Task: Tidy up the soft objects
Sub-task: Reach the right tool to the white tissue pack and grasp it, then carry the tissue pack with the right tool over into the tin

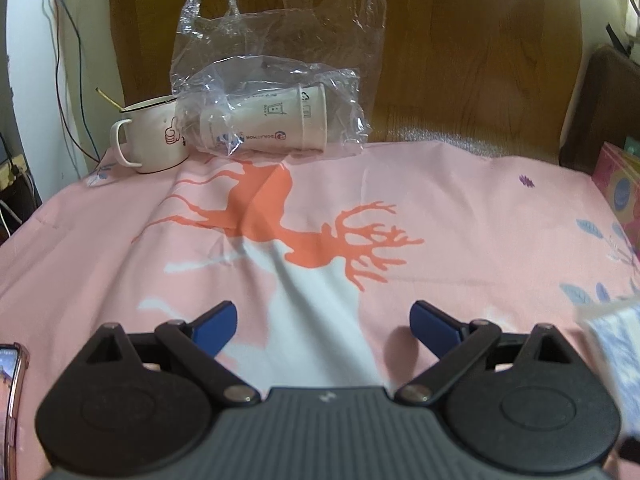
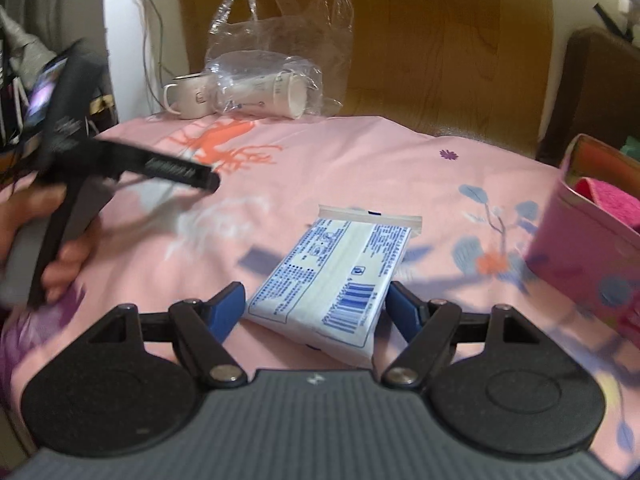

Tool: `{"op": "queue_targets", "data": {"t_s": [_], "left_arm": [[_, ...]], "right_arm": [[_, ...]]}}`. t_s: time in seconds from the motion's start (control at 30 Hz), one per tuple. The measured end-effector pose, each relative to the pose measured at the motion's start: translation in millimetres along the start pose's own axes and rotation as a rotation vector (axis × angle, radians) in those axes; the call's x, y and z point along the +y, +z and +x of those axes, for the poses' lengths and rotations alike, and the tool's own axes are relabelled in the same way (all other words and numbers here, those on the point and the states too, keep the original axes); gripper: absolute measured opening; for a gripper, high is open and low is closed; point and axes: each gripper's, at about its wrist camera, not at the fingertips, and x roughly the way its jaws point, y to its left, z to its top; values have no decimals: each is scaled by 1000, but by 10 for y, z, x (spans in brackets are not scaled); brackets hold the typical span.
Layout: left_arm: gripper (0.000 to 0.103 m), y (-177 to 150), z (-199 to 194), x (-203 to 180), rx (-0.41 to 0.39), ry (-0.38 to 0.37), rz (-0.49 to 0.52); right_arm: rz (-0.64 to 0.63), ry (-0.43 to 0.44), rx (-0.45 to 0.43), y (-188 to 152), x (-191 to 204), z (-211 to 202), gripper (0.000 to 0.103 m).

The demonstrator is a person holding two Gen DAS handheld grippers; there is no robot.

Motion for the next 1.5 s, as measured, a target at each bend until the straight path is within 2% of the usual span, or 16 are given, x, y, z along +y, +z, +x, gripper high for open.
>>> {"op": "queue_targets", "data": {"t_s": [0.37,0.57,0.9,1.33,1.5], "left_arm": [[102,-19,0,-151,10,71,85],[102,-21,-1,-205,3,102,114],[102,-63,-43,-428,-46,207,237],[102,-104,-54,-576,-74,277,319],[102,-105,-55,-581,-74,277,318]], "right_arm": [[66,-35,-67,-423,-174,-438,79],[125,-95,-97,-592,-336,-664,79],[219,-185,-143,-834,-655,-948,78],[313,-214,-183,-1089,-879,-1195,83],[327,-200,-244,-1155,-931,-1329,85]]}}
